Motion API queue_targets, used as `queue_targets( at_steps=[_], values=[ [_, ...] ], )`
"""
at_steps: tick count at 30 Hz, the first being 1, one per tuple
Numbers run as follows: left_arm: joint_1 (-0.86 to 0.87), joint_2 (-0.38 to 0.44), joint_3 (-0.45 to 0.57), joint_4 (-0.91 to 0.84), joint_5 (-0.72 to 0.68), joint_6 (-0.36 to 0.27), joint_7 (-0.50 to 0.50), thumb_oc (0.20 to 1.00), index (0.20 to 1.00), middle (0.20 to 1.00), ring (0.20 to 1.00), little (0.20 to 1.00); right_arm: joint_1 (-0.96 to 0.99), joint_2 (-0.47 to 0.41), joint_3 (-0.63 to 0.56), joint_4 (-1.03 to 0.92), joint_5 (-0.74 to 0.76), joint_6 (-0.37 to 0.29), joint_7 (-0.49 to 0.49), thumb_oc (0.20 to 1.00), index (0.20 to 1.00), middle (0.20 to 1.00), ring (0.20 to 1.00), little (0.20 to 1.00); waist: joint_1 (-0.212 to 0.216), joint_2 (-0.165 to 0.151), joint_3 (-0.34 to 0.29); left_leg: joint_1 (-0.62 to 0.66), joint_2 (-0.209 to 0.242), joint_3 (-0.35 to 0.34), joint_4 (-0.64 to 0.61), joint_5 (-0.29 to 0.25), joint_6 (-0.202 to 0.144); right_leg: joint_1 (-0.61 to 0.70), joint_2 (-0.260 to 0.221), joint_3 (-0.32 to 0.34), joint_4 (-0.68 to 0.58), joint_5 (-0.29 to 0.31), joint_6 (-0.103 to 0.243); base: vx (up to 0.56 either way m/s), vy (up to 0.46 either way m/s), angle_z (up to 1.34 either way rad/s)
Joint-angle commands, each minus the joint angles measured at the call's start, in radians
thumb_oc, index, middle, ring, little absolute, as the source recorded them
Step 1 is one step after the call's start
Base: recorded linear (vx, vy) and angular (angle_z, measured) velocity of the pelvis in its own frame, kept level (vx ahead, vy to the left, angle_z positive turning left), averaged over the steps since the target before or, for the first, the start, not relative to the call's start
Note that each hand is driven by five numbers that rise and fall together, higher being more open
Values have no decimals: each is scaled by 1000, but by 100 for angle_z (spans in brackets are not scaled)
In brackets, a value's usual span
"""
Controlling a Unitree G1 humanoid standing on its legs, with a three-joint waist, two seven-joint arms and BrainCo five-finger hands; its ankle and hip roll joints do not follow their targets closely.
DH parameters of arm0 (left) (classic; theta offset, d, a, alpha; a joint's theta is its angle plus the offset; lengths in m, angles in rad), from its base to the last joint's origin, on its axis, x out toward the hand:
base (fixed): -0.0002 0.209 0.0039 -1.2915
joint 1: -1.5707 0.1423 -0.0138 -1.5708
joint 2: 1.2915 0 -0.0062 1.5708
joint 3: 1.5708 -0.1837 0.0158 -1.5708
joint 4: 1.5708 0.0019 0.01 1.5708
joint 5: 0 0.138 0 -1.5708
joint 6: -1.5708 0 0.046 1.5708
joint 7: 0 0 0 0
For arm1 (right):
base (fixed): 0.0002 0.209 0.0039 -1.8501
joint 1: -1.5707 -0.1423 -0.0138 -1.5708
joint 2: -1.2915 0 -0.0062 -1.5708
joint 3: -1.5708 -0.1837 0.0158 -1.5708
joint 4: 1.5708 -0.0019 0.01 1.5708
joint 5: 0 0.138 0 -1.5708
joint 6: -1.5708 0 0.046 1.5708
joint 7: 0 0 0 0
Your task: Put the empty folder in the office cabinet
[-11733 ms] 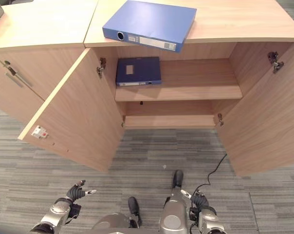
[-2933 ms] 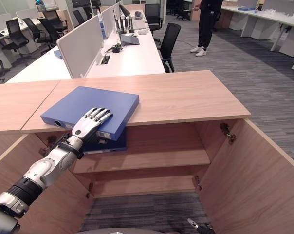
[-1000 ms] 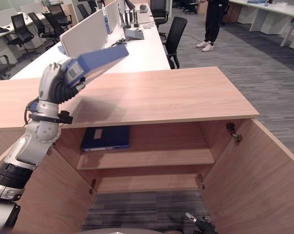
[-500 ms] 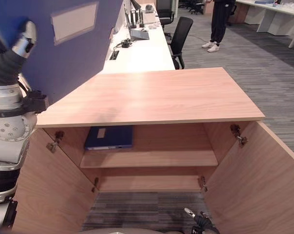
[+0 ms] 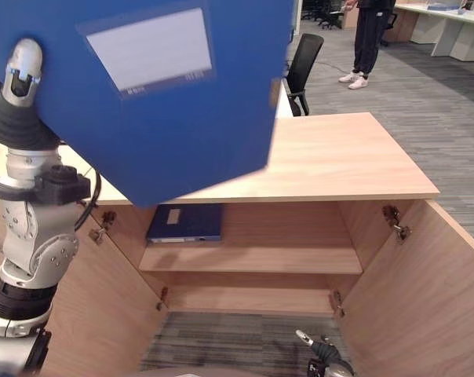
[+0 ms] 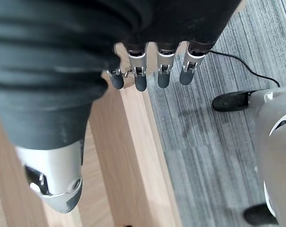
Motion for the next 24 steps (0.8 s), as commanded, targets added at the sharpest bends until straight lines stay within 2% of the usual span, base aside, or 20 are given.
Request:
queue_targets(
  at_steps=[1, 3, 7, 15, 18, 20, 22, 24],
  values=[
    [-64, 43, 26, -30, -142, 0, -82, 200, 200, 200, 200, 200, -118, 19, 30, 13, 51, -6, 19, 1000, 1000, 1000, 1000, 1000, 20, -22, 62, 80, -13, -30, 14, -159, -5, -13, 15, 4, 63, -110, 13, 0, 0, 0],
    [-41, 60, 25, -48, -187, 12, -119, 200, 200, 200, 200, 200, -122, 18, 33, 14, 47, -6, 23, 1000, 1000, 1000, 1000, 1000, 22, -23, 62, 79, -13, -31, 14, -159, -4, -13, 16, 6, 66, -112, 13, 0, 0, 0],
    [21, 67, -3, -33, -245, 43, -127, 200, 200, 200, 200, 200, -132, 12, 32, 14, 49, 0, 21, 1000, 1000, 1000, 1000, 1000, 27, -23, 66, 80, -15, -36, 14, -161, 0, -17, 15, 8, 78, -114, 12, 0, 16, 5],
    [185, 58, -55, 45, -207, 154, -132, 200, 200, 200, 200, 200, -141, 5, 33, -28, 35, 10, 16, 1000, 1000, 1000, 1000, 1000, 32, -27, 78, 78, -17, -36, 14, -160, 7, -31, 12, 14, 98, -114, 12, 0, 0, 0],
    [295, 55, -51, 76, -170, 205, -163, 200, 200, 200, 200, 200, -127, -15, 52, -179, 10, 3, 26, 1000, 1000, 1000, 1000, 1000, 32, -32, 87, 75, -17, -32, 14, -159, 10, -41, 8, 18, 99, -110, 13, -8, 28, -3],
    [334, 45, -38, 86, -142, 217, -174, 200, 200, 200, 200, 200, -105, -27, 55, -285, 2, -5, 28, 1000, 1000, 1000, 1000, 1000, 30, -35, 86, 75, -16, -28, 14, -160, 11, -44, 7, 21, 98, -109, 13, -3, 24, -6],
    [385, 18, -14, 137, -77, 227, -188, 200, 200, 200, 200, 200, -58, -72, 53, -514, -15, -28, 50, 1000, 1000, 1000, 1000, 1000, 22, -42, 88, 75, -17, -22, 14, -162, 13, -49, 7, 28, 98, -108, 12, 7, 38, -4],
    [396, 16, 6, 166, -14, 223, -206, 200, 200, 200, 200, 200, -27, -104, 41, -634, -39, -29, 70, 1000, 1000, 1000, 1000, 1000, 18, -45, 86, 75, -18, -21, 14, -164, 13, -50, 6, 29, 96, -107, 13, 18, 20, -6]
  ],
)
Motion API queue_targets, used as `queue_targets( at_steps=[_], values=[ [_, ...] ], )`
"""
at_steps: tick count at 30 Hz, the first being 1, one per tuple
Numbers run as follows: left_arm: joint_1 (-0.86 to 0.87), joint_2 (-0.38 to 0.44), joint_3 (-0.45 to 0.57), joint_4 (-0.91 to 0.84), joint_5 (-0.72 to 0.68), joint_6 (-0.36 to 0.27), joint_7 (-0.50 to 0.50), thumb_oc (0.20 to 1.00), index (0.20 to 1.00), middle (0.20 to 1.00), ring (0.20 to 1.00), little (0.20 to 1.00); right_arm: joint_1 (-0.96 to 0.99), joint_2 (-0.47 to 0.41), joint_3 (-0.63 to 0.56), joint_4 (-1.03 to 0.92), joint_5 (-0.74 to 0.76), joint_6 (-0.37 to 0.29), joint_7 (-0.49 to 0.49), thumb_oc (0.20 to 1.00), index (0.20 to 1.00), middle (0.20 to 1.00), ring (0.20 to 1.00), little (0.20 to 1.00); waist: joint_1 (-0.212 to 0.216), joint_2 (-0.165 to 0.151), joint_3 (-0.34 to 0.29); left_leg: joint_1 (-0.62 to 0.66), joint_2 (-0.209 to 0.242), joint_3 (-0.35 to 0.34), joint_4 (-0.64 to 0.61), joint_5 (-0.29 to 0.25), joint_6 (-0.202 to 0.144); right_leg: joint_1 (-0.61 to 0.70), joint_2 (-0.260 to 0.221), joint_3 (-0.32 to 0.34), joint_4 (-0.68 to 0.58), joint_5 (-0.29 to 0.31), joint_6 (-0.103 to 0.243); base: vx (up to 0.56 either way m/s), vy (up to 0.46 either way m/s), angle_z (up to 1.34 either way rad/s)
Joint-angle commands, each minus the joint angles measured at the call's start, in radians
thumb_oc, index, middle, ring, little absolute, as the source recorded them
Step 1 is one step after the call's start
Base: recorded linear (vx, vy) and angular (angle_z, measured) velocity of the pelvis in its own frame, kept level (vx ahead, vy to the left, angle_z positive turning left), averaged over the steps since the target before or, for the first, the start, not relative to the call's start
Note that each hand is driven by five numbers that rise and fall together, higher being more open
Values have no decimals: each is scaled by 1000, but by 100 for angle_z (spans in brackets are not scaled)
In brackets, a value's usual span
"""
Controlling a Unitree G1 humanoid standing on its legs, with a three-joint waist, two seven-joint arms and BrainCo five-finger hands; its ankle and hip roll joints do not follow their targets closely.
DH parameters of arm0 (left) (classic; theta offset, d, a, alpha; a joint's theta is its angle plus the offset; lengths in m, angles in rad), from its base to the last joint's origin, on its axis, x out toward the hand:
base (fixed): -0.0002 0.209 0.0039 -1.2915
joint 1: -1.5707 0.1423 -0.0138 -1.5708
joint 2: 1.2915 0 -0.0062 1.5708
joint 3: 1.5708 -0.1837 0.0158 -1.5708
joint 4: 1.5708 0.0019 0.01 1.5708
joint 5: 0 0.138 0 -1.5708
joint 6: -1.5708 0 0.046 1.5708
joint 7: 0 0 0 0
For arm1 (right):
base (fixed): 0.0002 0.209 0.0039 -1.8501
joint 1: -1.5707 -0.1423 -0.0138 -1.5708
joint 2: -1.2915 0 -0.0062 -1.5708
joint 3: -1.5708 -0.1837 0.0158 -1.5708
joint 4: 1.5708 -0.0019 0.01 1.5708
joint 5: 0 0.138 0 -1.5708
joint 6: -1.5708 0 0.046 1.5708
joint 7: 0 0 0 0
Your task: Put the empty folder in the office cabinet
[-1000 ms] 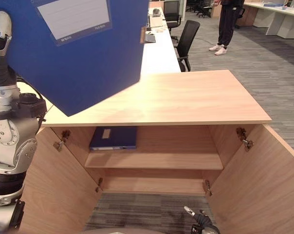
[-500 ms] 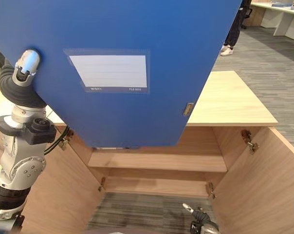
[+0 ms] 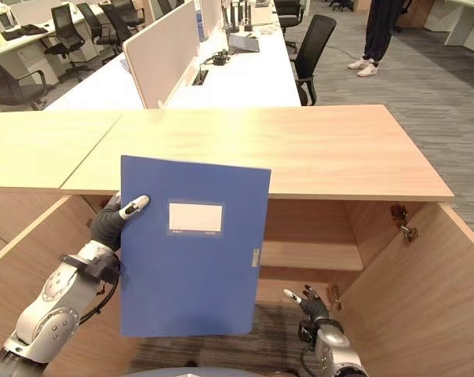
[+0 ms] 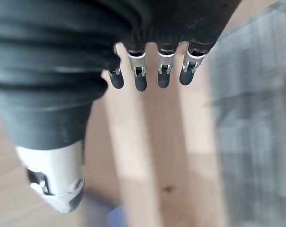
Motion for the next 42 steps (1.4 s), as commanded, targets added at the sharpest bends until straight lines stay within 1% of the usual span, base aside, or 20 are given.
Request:
queue_targets(
  at_steps=[1, 2, 3, 5, 7, 8, 9, 10, 11, 14, 15, 16, 17, 18, 26, 35, 42],
  values=[
    [-124, 20, 70, -23, 115, -57, -43, 200, 200, 200, 200, 200, -91, -55, -32, -10, -42, -66, 50, 1000, 1000, 1000, 1000, 1000, 7, -25, 32, 75, -19, -24, 14, -166, 12, -35, 3, 25, 89, -101, 12, 22, 15, -3],
    [-112, 14, 80, 17, 159, -59, -61, 200, 200, 200, 200, 200, -71, -91, -56, -104, -33, -74, 78, 1000, 1000, 1000, 1000, 1000, 2, -31, 30, 76, -18, -21, 14, -167, 13, -35, 3, 25, 87, -101, 12, 0, 0, 0],
    [-108, 12, 88, 26, 180, -60, -66, 200, 200, 200, 200, 200, -68, -105, -64, -135, -23, -73, 89, 1000, 1000, 1000, 1000, 1000, 2, -32, 30, 76, -18, -19, 14, -168, 13, -36, 2, 26, 86, -100, 13, 0, 0, 0],
    [-103, 16, 111, 56, 221, -64, -80, 200, 200, 200, 200, 200, -55, -159, -76, -238, -24, -67, 143, 1000, 1000, 1000, 1000, 1000, -1, -38, 27, 76, -19, -15, 14, -170, 13, -36, 1, 27, 83, -98, 14, 20, 7, -8],
    [-115, 23, 128, 73, 247, -71, -94, 200, 200, 200, 200, 200, -50, -216, -71, -332, 43, -50, 225, 1000, 1000, 1000, 1000, 1000, -3, -44, 27, 75, -18, -13, 14, -170, 11, -37, 1, 27, 81, -97, 14, 8, -2, -8],
    [-115, 23, 141, 78, 252, -80, -107, 200, 200, 200, 200, 200, -41, -256, -66, -378, 90, -39, 285, 1000, 1000, 1000, 1000, 1000, -2, -49, 26, 76, -17, -11, 14, -169, 10, -37, 1, 26, 79, -96, 15, -2, -3, -3],
    [-119, 22, 144, 83, 257, -85, -111, 200, 200, 200, 200, 200, -37, -277, -66, -401, 105, -34, 311, 1000, 1000, 1000, 1000, 1000, -4, -49, 25, 76, -16, -11, 14, -169, 9, -36, 0, 26, 79, -96, 16, 0, 0, 0],
    [-141, 23, 149, 75, 274, -94, -120, 200, 200, 200, 200, 200, -44, -297, -58, -413, 161, -16, 358, 1000, 1000, 1000, 1000, 1000, -4, -52, 22, 77, -14, -10, 14, -169, 7, -36, -1, 28, 77, -96, 17, 0, 0, 0],
    [-141, 23, 149, 76, 274, -95, -120, 200, 200, 200, 200, 200, -44, -297, -58, -412, 162, -15, 359, 1000, 1000, 1000, 1000, 1000, -4, -51, 23, 77, -14, -10, 14, -169, 7, -36, -1, 28, 77, -96, 17, 0, 0, 0],
    [-172, 20, 160, 73, 282, -109, -128, 200, 200, 200, 200, 200, -54, -301, -44, -414, 188, 4, 401, 1000, 1000, 1000, 1000, 1000, -5, -54, 21, 77, -14, -9, 14, -169, 5, -35, 0, 26, 76, -96, 18, 0, 0, 0],
    [-182, 17, 160, 74, 281, -109, -129, 200, 200, 200, 200, 200, -60, -297, -36, -414, 196, 10, 411, 1000, 1000, 1000, 1000, 1000, -5, -54, 20, 77, -13, -10, 14, -169, 5, -34, 1, 26, 75, -96, 18, 0, 0, 0],
    [-208, 7, 152, 73, 288, -114, -124, 200, 200, 200, 200, 200, -70, -272, -12, -421, 224, 19, 423, 1000, 1000, 1000, 1000, 1000, -6, -55, 19, 76, -13, -11, 14, -169, 5, -35, 2, 27, 75, -97, 18, 0, 0, 0],
    [-208, 7, 152, 73, 288, -113, -124, 200, 200, 200, 200, 200, -71, -272, -12, -420, 225, 19, 423, 1000, 1000, 1000, 1000, 1000, -6, -56, 19, 76, -13, -11, 14, -169, 5, -36, 2, 27, 75, -97, 18, 0, 0, 0],
    [-228, -8, 139, 69, 294, -116, -124, 200, 200, 200, 200, 200, -95, -238, 29, -433, 236, 23, 433, 1000, 1000, 1000, 1000, 1000, -5, -56, 19, 75, -13, -10, 14, -168, 5, -36, 3, 28, 75, -98, 17, 0, 0, 0],
    [-307, -44, 78, 63, 315, -119, -129, 200, 200, 200, 200, 200, -164, -169, 143, -448, 216, 31, 454, 1000, 1000, 1000, 1000, 1000, -5, -57, 16, 73, -10, -13, 14, -167, 5, -36, 5, 30, 72, -99, 14, 0, -1, -1],
    [-356, -93, 26, 79, 315, -124, -99, 200, 200, 200, 200, 200, -236, -78, 216, -465, 242, 8, 417, 1000, 1000, 1000, 1000, 1000, -4, -56, 18, 69, -10, -15, 14, -165, 8, -40, 6, 31, 74, -99, 11, 0, 0, 0],
    [-359, -122, -11, 89, 309, -120, -90, 200, 200, 200, 200, 200, -277, -33, 254, -475, 264, -8, 390, 1000, 1000, 1000, 1000, 1000, -3, -57, 18, 70, -9, -16, 14, -165, 9, -39, 6, 33, 71, -98, 9, 0, 0, 0]
  ],
)
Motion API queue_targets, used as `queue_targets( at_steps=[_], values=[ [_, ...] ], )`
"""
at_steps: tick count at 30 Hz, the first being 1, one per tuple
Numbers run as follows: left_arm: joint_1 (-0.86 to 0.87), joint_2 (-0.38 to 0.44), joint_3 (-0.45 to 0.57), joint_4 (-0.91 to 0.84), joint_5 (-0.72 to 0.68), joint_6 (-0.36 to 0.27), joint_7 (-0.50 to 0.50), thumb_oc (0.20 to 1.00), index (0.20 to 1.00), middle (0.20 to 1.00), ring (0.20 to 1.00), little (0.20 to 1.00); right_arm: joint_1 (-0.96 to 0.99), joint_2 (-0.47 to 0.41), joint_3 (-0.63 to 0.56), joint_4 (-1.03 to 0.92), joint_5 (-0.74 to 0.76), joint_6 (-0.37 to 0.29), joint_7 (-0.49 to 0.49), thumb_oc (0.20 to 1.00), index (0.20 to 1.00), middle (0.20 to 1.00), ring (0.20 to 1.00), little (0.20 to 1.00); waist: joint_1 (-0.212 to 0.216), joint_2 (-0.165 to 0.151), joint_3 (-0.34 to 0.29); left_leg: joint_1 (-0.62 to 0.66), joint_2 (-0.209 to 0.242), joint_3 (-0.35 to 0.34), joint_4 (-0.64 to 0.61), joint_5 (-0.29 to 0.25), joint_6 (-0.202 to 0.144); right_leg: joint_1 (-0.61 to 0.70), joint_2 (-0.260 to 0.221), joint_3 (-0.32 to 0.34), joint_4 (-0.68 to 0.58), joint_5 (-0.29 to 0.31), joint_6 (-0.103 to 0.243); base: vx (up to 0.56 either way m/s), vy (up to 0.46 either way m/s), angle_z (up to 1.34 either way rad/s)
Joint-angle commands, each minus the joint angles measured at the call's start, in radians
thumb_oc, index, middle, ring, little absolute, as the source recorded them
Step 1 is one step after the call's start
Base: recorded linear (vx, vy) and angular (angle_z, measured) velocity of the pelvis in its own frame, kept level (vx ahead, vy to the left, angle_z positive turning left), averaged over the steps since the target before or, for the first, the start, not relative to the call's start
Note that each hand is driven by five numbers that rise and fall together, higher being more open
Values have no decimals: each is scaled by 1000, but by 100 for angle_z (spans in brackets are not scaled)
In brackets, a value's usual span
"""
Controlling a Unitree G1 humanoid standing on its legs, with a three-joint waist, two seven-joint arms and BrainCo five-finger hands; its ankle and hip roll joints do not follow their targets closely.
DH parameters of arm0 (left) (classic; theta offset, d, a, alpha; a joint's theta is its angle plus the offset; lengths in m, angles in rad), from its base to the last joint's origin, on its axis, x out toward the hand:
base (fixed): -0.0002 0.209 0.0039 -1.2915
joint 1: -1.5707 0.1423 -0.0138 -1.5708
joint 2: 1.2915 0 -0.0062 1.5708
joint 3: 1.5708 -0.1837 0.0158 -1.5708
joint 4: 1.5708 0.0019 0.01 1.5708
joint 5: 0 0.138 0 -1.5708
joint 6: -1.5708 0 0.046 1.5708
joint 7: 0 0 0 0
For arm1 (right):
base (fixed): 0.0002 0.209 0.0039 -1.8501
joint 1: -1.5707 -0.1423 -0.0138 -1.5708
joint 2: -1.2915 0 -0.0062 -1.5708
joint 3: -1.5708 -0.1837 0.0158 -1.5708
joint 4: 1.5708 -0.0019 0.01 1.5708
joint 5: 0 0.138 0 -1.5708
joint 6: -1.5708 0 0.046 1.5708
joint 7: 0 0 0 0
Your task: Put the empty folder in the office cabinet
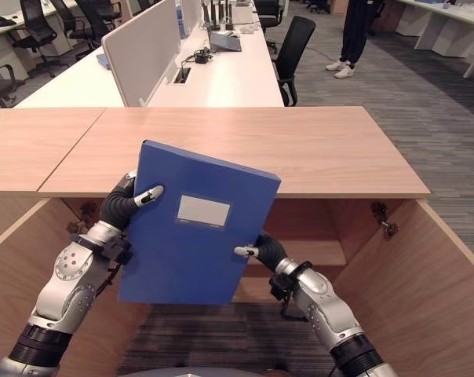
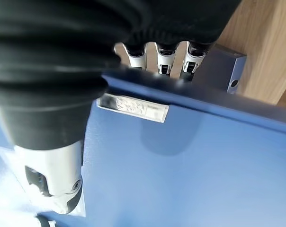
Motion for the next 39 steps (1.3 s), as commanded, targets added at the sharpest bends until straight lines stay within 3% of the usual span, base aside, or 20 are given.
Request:
queue_targets(
  at_steps=[1, 24, 25, 26, 39],
  values=[
    [-160, -21, -43, -20, -13, -71, 12, 200, 200, 200, 200, 200, -145, 77, 60, -59, 85, -68, 16, 1000, 1000, 1000, 1000, 1000, 19, -8, 30, 74, -13, -38, 13, -169, 5, -25, 4, 10, 71, -105, 11, 0, 0, 0],
    [-233, -94, -153, -46, -68, -76, 51, 200, 200, 200, 200, 200, -155, 134, 141, 51, 67, -68, -33, 1000, 1000, 1000, 1000, 1000, 17, -15, 33, 72, -11, -43, 13, -171, 8, -25, 9, 9, 76, -108, 9, 0, 0, 0],
    [-238, -99, -156, -50, -74, -78, 57, 200, 200, 200, 200, 200, -149, 137, 144, 59, 69, -64, -32, 325, 325, 325, 325, 325, 17, -16, 33, 71, -10, -43, 13, -171, 7, -26, 8, 7, 77, -108, 10, 0, 0, 0],
    [-240, -101, -159, -51, -75, -78, 59, 200, 200, 200, 200, 200, -147, 137, 147, 61, 69, -63, -32, 200, 200, 200, 200, 200, 17, -16, 34, 71, -10, -44, 13, -171, 7, -26, 8, 8, 78, -109, 10, 0, 0, 0],
    [-231, -109, -165, -46, -82, -79, 59, 200, 200, 200, 200, 200, -146, 138, 148, 32, 102, -68, -23, 200, 200, 200, 200, 200, 20, -16, 31, 71, -9, -45, 13, -171, 7, -29, 9, 9, 81, -111, 11, 0, 0, 0]
  ],
)
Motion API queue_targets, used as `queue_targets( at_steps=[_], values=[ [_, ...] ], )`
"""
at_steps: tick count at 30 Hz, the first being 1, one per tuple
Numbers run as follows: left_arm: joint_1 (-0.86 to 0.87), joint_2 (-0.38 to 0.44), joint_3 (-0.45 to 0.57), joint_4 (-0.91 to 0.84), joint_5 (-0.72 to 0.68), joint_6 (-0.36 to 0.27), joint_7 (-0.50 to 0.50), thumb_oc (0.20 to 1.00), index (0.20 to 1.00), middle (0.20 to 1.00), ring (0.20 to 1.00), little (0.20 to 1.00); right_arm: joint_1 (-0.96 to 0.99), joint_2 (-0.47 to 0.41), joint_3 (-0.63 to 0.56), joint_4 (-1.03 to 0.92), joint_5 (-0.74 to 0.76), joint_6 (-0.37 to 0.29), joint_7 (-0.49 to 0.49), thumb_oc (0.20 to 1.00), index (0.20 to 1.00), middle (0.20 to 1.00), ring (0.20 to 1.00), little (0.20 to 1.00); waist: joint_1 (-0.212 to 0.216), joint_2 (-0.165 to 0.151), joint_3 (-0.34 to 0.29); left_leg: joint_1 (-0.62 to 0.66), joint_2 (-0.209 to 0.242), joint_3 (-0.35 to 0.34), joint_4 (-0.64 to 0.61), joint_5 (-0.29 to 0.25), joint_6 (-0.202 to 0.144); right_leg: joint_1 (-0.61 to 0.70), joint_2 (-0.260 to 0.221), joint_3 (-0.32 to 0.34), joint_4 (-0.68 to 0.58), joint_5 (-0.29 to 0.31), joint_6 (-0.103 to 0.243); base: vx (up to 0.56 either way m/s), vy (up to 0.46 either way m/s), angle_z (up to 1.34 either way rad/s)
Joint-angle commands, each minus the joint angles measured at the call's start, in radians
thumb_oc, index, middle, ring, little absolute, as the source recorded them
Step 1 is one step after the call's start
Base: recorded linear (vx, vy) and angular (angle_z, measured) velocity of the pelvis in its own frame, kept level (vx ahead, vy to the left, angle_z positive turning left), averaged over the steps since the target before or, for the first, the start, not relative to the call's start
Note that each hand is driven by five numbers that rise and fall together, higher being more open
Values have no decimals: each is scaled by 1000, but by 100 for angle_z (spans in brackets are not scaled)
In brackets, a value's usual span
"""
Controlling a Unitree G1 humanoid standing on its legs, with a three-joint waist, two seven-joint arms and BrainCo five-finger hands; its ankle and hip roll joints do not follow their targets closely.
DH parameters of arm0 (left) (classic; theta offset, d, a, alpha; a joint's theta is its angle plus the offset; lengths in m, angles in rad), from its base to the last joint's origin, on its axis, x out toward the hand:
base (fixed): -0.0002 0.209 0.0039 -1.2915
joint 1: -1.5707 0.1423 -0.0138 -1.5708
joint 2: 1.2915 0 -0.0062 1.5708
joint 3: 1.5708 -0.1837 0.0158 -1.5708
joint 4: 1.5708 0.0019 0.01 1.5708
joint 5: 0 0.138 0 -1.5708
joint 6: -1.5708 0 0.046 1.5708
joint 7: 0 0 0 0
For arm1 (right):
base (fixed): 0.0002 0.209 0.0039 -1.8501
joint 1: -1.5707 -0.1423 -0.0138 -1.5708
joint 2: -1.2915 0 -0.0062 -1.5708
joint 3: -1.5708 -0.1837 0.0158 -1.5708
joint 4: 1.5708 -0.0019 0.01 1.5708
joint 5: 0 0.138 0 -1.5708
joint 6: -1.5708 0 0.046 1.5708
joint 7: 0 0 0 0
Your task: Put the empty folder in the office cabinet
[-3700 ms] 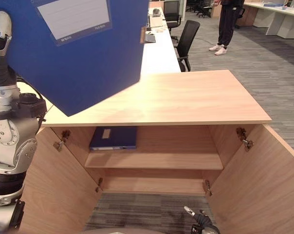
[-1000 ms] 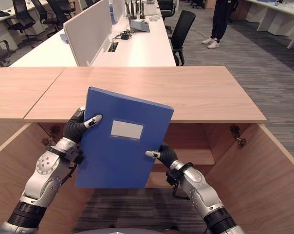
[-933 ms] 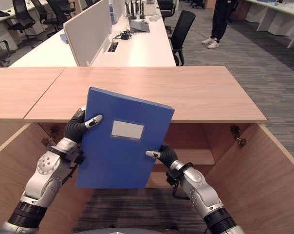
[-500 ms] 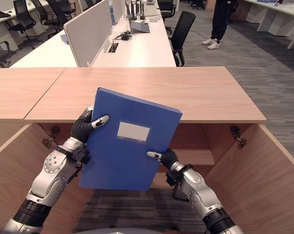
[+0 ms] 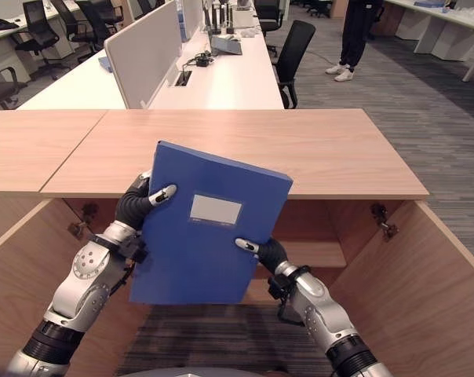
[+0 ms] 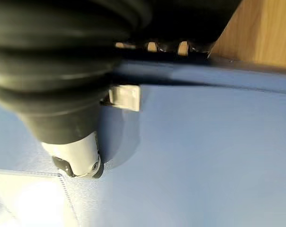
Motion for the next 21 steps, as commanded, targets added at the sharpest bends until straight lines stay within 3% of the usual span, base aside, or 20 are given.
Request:
queue_targets(
  at_steps=[1, 8, 9, 10, 11, 15, 21],
  values=[
    [-195, -70, -62, -53, -68, -78, -31, 200, 200, 200, 200, 200, -140, 119, 107, -52, 9, -10, 39, 200, 200, 200, 200, 200, 20, -14, 41, 72, -8, -40, 13, -172, 8, -31, 9, 13, 81, -112, 11, 0, 0, 0],
    [-179, -65, -52, -54, -60, -79, -32, 200, 200, 200, 200, 200, -138, 110, 102, -69, 4, -7, 48, 200, 200, 200, 200, 200, 21, -15, 40, 72, -8, -43, 13, -172, 8, -30, 11, 12, 82, -113, 10, 0, 0, 0],
    [-175, -62, -48, -51, -55, -79, -31, 523, 523, 523, 523, 523, -138, 107, 100, -71, 1, -6, 49, 200, 200, 200, 200, 200, 21, -15, 40, 72, -8, -43, 13, -172, 8, -30, 10, 12, 82, -113, 10, 0, 0, 0],
    [-168, -56, -41, -47, -44, -78, -30, 583, 583, 583, 583, 583, -138, 102, 97, -73, -4, -6, 52, 200, 200, 200, 200, 200, 23, -15, 40, 72, -8, -43, 13, -172, 8, -29, 11, 12, 82, -113, 10, 0, 0, 0],
    [-156, -41, -27, -44, -16, -79, -26, 1000, 1000, 1000, 1000, 1000, -137, 84, 87, -76, -40, -10, 52, 200, 200, 200, 200, 200, 24, -15, 40, 71, -7, -45, 13, -172, 7, -29, 11, 12, 82, -114, 10, 0, 0, 0],
    [-79, 48, 47, -56, 67, -68, -82, 1000, 1000, 1000, 1000, 1000, -87, 17, 22, -33, -233, -9, 62, 200, 200, 200, 200, 200, 29, -11, 37, 69, -7, -49, 13, -171, 5, -26, 12, 4, 80, -117, 11, 0, 0, 0],
    [112, 164, 104, -18, 75, 4, -279, 1000, 1000, 1000, 1000, 1000, -2, -59, -49, 35, -512, -28, 102, 200, 200, 200, 200, 200, 32, -1, 36, 66, -7, -53, 13, -170, 4, -25, 13, -1, 78, -116, 13, 0, 0, 0]
  ],
)
